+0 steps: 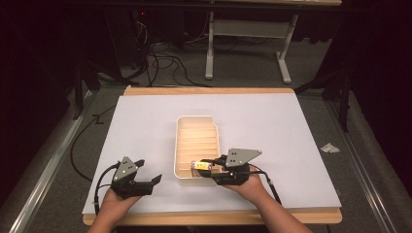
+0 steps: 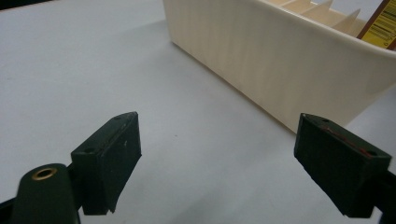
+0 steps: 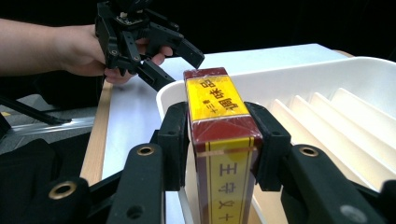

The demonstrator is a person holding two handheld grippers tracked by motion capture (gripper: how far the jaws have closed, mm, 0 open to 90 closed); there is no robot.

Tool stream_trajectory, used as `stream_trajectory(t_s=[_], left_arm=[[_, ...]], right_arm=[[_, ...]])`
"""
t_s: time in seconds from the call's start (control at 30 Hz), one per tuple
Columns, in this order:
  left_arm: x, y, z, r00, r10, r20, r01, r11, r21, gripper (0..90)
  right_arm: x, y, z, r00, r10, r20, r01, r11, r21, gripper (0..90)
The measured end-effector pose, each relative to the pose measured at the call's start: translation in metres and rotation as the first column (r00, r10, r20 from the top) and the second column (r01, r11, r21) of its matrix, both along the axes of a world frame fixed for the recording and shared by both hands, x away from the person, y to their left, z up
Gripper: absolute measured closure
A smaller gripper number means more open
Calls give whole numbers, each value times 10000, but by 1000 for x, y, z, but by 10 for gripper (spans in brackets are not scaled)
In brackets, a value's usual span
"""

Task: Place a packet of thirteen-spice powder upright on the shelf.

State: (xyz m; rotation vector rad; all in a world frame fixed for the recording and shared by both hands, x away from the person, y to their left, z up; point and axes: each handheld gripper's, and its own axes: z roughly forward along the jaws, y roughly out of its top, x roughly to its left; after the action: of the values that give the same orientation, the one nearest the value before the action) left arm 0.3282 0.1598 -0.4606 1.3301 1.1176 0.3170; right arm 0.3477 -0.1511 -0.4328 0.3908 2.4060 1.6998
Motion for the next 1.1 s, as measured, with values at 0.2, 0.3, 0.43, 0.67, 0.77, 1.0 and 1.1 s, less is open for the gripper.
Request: stream_trajectory(t_s=[0.2, 0.3, 0.43, 0.67, 0.77, 1.0, 1.1], left_arm=[[0, 0, 0, 10000, 2, 2, -2, 10000, -12, 156], [0, 0, 0, 10000, -20, 0, 20, 10000, 41, 156], [0, 0, 0, 10000, -29, -3, 29, 10000, 53, 155], [0, 0, 0, 10000, -44, -1, 44, 10000, 54, 155], [0, 0, 0, 10000, -58, -3, 58, 10000, 67, 155], [0, 0, -1, 10000, -64, -2, 64, 10000, 72, 156], [0, 0, -1, 10000, -67, -3, 67, 10000, 61, 156]], right_arm=[[1, -1, 0, 9998, -56, -169, 57, 9999, 95, 583], [1, 0, 0, 9998, -42, -174, 44, 9999, 155, 564], [1, 0, 0, 9997, -95, -223, 100, 9997, 203, 531], [2, 0, 1, 9996, -171, -213, 176, 9996, 241, 460], [2, 0, 2, 9996, -227, -196, 233, 9992, 311, 436], [2, 1, 4, 9994, -259, -237, 267, 9990, 363, 367], [2, 2, 5, 9994, -293, -208, 300, 9989, 364, 341]])
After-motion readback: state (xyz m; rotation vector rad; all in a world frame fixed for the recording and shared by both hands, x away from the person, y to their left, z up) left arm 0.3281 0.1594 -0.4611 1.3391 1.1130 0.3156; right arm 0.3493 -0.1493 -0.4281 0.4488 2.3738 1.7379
